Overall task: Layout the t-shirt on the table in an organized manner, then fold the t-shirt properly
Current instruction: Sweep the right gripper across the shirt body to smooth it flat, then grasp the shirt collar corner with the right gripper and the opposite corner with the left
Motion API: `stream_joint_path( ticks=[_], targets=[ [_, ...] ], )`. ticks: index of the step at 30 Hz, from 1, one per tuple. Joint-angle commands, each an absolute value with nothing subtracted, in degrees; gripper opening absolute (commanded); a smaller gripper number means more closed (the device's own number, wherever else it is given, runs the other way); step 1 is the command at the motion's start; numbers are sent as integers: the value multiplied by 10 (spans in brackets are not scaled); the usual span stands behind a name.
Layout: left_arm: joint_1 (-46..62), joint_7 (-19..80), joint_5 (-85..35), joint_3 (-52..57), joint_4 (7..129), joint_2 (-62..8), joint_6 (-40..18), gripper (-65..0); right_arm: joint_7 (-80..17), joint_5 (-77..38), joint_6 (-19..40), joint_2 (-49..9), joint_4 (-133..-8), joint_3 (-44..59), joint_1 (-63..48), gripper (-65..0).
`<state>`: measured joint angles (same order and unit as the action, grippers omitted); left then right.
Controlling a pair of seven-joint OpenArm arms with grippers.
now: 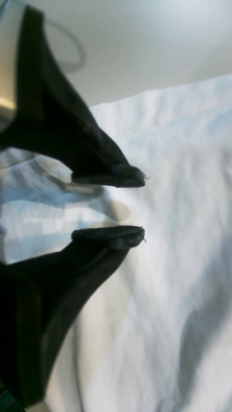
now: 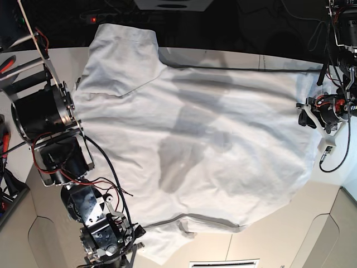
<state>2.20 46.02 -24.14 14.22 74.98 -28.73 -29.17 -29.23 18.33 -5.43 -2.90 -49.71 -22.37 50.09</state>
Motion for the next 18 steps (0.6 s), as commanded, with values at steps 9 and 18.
stream_joint_path(
  ticks=[9, 18],
  targets=[
    [14, 427, -246, 146, 759, -300, -292, -407, -390, 190, -62, -51, -571, -221, 355, -650],
    [15, 427, -246, 146, 759, -300, -292, -407, -451, 74, -7, -87, -962, -104, 80, -650]
  ],
)
